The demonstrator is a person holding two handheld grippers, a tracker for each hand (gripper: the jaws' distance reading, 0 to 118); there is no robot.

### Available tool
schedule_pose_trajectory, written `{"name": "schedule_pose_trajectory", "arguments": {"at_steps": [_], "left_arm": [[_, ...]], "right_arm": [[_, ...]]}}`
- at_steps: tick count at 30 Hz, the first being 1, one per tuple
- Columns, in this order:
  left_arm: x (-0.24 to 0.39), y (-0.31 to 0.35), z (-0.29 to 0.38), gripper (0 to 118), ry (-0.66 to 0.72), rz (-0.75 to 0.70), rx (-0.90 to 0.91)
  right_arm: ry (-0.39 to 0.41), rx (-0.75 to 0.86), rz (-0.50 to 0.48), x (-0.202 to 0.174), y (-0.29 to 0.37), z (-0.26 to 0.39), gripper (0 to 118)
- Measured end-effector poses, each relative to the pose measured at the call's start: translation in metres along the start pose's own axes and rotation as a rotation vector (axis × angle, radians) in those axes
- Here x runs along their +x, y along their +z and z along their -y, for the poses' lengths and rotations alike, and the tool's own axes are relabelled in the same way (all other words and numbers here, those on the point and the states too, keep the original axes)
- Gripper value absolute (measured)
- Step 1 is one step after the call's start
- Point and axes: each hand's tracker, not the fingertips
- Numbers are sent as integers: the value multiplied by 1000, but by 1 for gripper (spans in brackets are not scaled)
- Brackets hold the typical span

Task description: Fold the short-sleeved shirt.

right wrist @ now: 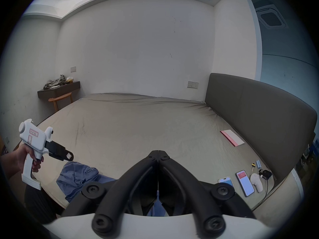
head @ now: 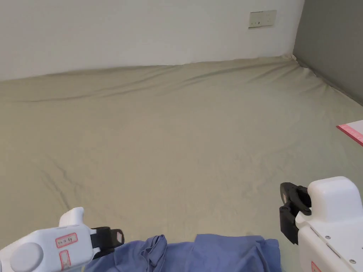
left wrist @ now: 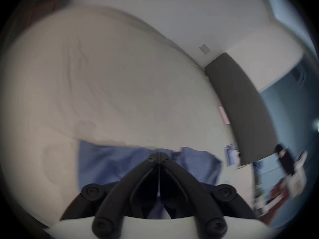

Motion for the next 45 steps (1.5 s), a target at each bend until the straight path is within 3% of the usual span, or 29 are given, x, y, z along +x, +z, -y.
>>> {"name": "schedule_pose_trajectory", "arguments": {"at_steps": [5, 12, 17, 22, 24, 26, 28, 32, 40, 41, 43, 45], "left_arm": [[9, -20, 41, 0, -254, -130, 17], [44, -88, 96, 0, -393, -142, -97], [77, -92, 116, 0, -549, -192, -54], [98, -94, 125, 0, -540, -96, -65], [102, -97, 127, 0, -514, 18, -102], [99, -97, 124, 0, -380, 151, -156], [97, -89, 120, 0, -322, 141, -109], [77, -58, 93, 0, -148, 256, -34], [-12, 1, 33, 0, -71, 86, 123], [-28, 6, 30, 2, -49, 70, 113], [-55, 10, 27, 18, 15, 78, 76], [-83, 13, 29, 60, 91, 130, 43]], "right_arm": [[17, 1, -15, -11, 1, -1, 3], [44, -11, -28, -18, 5, -2, 3], [46, -16, -14, -13, 7, 0, 3], [38, -35, -14, -12, 1, 4, 3], [40, -43, -19, -14, -1, 4, 3], [47, -47, -24, -16, -2, 4, 3], [57, -46, -24, -17, -1, 3, 3], [56, -42, -22, -15, -2, 0, 3], [58, -34, -33, -22, -3, -3, 3], [59, -35, -36, -24, -3, -3, 3], [63, -38, -42, -27, -4, -2, 3], [70, -42, -46, -29, -5, -1, 3]]}}
